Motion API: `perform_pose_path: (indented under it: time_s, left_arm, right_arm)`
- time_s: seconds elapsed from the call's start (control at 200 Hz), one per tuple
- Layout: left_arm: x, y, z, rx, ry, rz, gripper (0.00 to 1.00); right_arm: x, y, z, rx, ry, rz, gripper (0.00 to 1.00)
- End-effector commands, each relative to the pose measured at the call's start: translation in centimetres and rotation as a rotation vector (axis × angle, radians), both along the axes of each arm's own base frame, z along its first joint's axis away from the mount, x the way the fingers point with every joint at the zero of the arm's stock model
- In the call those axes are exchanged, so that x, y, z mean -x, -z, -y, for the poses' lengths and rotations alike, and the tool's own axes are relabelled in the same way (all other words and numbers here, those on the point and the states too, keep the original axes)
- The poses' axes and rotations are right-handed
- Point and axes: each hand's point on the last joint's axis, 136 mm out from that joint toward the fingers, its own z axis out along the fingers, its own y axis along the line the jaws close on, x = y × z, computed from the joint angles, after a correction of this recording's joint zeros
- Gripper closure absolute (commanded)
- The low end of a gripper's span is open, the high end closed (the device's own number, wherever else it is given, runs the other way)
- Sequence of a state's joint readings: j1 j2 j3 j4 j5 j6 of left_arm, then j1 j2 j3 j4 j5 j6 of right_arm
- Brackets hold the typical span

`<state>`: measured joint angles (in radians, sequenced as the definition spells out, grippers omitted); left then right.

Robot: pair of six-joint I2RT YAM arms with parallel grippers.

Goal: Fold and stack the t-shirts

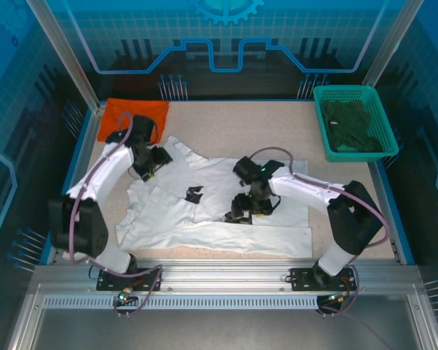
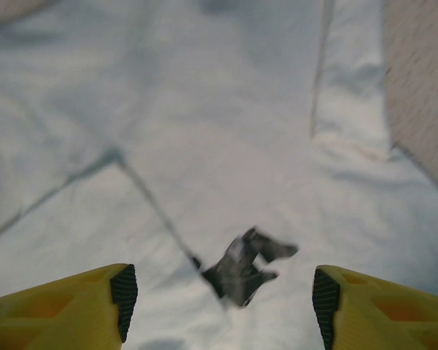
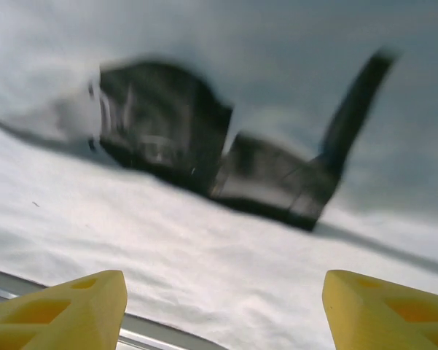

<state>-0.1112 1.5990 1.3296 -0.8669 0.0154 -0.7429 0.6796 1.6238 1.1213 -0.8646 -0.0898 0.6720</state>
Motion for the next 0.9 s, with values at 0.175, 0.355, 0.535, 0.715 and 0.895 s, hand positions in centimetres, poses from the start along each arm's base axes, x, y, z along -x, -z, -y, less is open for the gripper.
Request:
perform_pose_path:
  time_s: [0.175,0.355,0.535,0.715,0.895]
  left_arm:
    - [-11.4,2.3,0.1,0.024,0.042,0.040,0.34]
    - [-17.4,4.5,0.7,0.049,0.027,0.060,0.45]
    - [-20.6,6.4,-1.0,-0.049,0.029,0.060,0.48]
    - [-19.7,7.7,-3.4,-0.127,-0.011,0.014,0.51]
    - [-18.2,9.8,-3.1,-0.124,0.027,-0.011,0.52]
  right_arm:
    - [-7.6,-4.8,5.7,-0.083,0.279,0.235,0.29]
    - [-10.7,-6.8,7.4,-0.069,0.351,0.307,0.31]
    - [-15.0,-8.9,9.6,-0.059,0.422,0.485,0.32]
    - [-16.1,-9.1,9.5,-0.122,0.407,0.505,0.32]
    - [-16.0,-7.7,9.3,-0.126,0.365,0.465,0.33]
